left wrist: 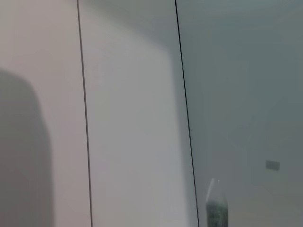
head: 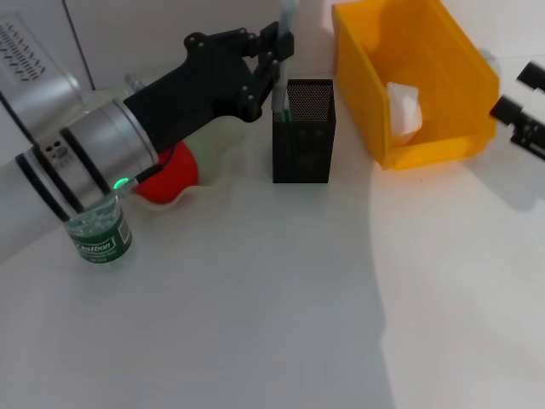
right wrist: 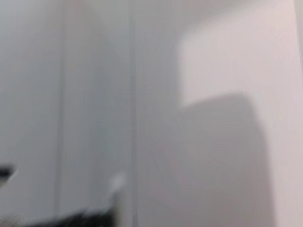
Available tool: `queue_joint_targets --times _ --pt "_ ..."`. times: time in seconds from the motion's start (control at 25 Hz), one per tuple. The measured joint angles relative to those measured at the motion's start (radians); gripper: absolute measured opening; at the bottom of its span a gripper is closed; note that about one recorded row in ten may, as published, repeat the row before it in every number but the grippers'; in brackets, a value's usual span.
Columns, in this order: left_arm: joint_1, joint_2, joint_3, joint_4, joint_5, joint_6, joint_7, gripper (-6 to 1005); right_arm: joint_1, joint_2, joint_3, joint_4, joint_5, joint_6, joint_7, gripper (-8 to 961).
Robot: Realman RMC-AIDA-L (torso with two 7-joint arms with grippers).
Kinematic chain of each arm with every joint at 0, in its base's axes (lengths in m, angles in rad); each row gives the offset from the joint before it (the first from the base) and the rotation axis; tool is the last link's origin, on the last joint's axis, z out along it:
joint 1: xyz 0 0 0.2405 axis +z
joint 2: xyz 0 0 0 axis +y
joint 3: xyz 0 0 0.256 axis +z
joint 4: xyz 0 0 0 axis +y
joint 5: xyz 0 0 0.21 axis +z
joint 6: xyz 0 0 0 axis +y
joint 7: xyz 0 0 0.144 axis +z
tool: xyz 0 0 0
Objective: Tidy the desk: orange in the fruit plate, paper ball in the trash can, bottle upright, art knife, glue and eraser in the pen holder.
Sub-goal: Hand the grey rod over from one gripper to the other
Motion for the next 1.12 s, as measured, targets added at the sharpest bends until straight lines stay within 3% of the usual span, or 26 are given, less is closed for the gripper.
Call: queue_joint_targets --times 0.16,0.24,0.4,0.52,0.64,1.12 --pt "0.043 0.009 0.000 0.000 0.027 0.045 -0.004 124 0.013 0.029 0.008 0.010 0.092 -0.008 -0.012 702" --pt "0.096 0.010 -0.017 0.000 0.047 0.108 0.001 123 0.021 0.038 -0.003 -0.002 0.093 -0.020 -0.018 702" --pt "0.151 0.009 -0.097 0.014 0.047 0.216 -0.032 121 0.012 0.029 -0.109 -0.033 0.091 -0.035 -0.017 702" --pt "0.155 0.009 -0.115 0.014 0.047 0.240 -0.045 119 0.010 0.027 -0.197 -0.038 0.086 -0.050 -0.037 702" --pt "0.142 0.006 -0.109 0.004 0.055 0.245 -0.046 117 0.017 0.049 -0.275 -0.069 0.051 -0.040 -0.052 702" --pt "0.098 -0.006 -0.107 0.007 0.231 0.253 -0.118 117 0.076 0.051 -0.339 -0.025 0.024 0.022 -0.040 703"
